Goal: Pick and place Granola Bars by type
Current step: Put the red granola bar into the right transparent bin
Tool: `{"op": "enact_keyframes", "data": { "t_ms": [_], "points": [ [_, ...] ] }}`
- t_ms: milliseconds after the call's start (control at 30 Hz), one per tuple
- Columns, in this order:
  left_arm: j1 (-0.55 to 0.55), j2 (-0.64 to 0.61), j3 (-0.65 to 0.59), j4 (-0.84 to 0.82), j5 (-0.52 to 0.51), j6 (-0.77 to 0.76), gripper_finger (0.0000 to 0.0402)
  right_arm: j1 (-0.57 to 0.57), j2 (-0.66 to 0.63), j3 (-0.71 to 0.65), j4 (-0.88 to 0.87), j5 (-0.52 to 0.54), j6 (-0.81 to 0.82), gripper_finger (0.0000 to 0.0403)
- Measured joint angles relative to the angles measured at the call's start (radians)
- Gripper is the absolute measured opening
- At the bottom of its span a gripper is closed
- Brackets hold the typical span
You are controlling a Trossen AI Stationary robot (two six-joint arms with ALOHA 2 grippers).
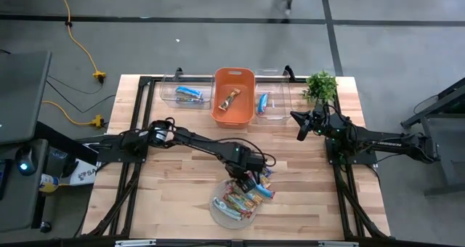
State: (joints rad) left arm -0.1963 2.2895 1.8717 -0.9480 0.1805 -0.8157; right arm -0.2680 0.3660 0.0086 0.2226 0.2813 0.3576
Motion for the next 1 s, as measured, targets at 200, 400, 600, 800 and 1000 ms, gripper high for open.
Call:
{"op": "enact_keyframes", "data": {
  "t_ms": [200, 400, 600, 800, 1000],
  "points": [
    [0.0, 0.006, 0.0, -0.016, -0.024, 0.0, 0.017, 0.0, 0.0, 0.0, -0.001, 0.0, 0.0, 0.0],
    [-0.001, 0.006, 0.0, -0.022, -0.055, -0.003, 0.017, 0.0, 0.0, 0.0, -0.001, 0.0, 0.0, 0.0],
    [-0.001, 0.006, 0.0, -0.025, -0.056, -0.003, 0.017, 0.0, 0.0, 0.0, -0.001, 0.0, 0.0, 0.0],
    [-0.001, 0.005, 0.0, -0.027, -0.055, -0.002, 0.0138, 0.0, 0.0, 0.0, -0.001, 0.0, 0.0, 0.0],
    [0.0, 0.005, 0.0, -0.026, -0.037, -0.001, 0.0082, 0.0, 0.0, 0.0, -0.001, 0.0, 0.0, 0.0]
  ]
}}
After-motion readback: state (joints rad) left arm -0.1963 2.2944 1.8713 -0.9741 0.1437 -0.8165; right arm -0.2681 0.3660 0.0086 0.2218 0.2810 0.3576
